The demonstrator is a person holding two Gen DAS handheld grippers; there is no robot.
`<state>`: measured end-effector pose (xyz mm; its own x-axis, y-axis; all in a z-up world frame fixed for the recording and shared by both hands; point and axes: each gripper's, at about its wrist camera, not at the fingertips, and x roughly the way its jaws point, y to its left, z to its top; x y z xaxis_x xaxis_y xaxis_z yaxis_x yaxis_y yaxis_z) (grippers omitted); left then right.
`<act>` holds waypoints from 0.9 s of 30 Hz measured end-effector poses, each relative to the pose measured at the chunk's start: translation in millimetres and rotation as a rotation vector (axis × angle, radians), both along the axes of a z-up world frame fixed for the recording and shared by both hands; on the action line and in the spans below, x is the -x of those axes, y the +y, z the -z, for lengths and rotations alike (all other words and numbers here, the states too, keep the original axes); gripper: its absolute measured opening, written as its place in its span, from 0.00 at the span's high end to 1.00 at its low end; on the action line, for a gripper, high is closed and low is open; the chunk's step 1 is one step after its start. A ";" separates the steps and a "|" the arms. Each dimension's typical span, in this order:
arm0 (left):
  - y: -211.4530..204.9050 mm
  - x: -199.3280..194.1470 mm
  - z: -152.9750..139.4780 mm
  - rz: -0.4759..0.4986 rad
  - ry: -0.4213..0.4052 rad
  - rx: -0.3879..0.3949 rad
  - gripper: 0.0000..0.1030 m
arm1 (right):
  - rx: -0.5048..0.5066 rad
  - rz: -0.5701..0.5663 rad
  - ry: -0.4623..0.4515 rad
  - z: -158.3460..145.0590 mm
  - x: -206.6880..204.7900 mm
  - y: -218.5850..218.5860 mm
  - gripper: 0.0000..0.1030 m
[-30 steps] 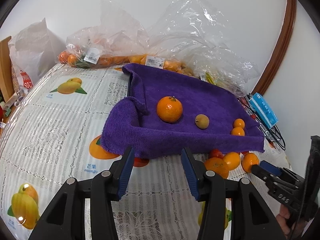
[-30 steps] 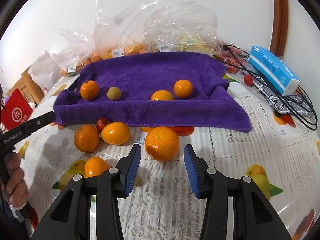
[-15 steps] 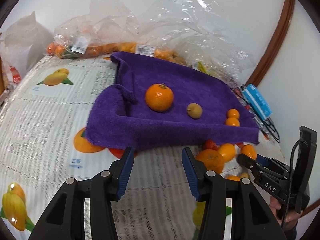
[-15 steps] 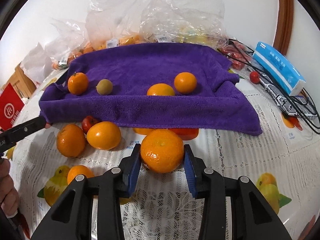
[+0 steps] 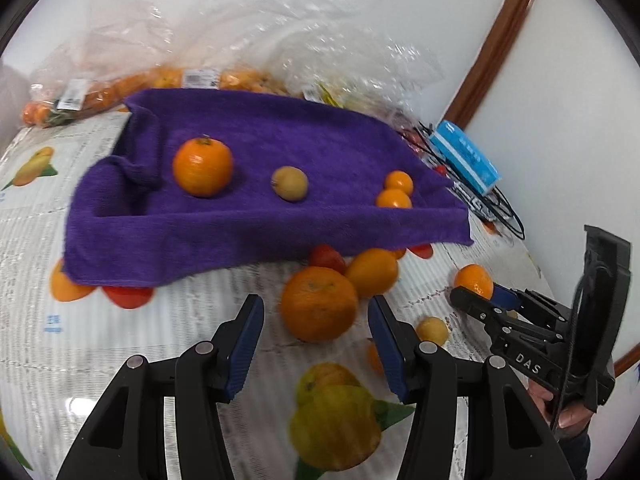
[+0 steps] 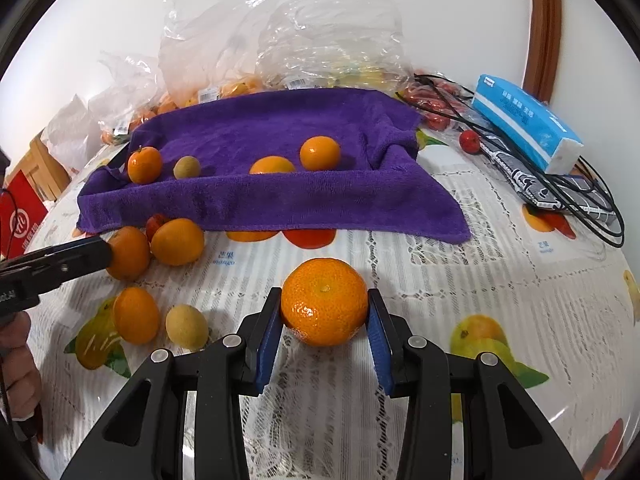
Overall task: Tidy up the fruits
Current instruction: 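Grasp a navel orange with the right gripper while the left grasps a large tangerine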
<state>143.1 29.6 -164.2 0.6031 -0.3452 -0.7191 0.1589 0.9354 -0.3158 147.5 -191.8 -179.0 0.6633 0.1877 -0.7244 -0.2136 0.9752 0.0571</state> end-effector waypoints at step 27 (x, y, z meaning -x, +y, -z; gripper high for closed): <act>-4.0 5.7 -9.1 -0.064 -0.081 -0.044 0.60 | 0.013 -0.030 0.015 2.2 -1.3 6.3 0.61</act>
<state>137.4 25.6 -155.1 0.6796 -0.2734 -0.6807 0.1215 0.9571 -0.2631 148.8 -185.5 -181.2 0.6466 0.1982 -0.7366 -0.2420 0.9691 0.0483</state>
